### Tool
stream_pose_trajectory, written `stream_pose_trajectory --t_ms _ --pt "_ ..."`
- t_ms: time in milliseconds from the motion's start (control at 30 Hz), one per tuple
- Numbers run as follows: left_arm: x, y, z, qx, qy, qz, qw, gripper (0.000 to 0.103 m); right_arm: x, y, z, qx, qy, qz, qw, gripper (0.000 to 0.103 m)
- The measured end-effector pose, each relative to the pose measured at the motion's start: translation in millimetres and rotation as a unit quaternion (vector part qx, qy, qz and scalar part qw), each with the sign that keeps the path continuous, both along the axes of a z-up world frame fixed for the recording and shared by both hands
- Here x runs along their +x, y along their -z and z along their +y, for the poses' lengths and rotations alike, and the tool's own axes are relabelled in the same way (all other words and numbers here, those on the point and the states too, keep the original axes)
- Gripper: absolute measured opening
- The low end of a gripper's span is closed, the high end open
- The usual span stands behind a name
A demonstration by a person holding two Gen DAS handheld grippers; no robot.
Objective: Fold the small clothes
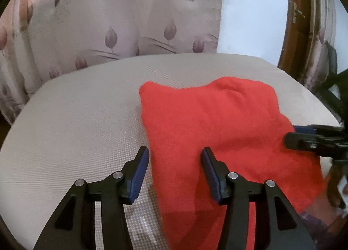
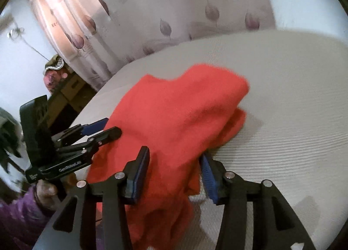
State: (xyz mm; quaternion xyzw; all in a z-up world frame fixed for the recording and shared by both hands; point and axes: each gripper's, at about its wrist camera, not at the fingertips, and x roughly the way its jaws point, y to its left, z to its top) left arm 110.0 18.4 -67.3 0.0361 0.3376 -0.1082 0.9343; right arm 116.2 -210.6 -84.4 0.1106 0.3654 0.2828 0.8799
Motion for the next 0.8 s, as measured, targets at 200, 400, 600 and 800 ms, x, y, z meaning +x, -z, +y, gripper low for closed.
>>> stream_pose_trajectory --t_ms 200,400,600,800 --pt "-11 -8 -1 0.024 -0.045 -0.038 0.9980 0.073 -39 -13 -1 -0.007 0.021 -0.041 0.999 0.064" --pt "-33 -26 0 0.045 -0.091 -0.113 0.9883 0.103 -59 -16 7 -0.016 0.029 -0.060 0.998 0.074" --pt "-49 -52 2 0.041 -0.119 -0.159 0.9791 0.103 -69 -25 7 -0.013 0.030 -0.072 0.997 0.077" --pt "-55 -75 9 0.045 -0.174 -0.154 0.9716 0.103 -77 -39 6 -0.010 0.028 -0.089 0.996 0.080"
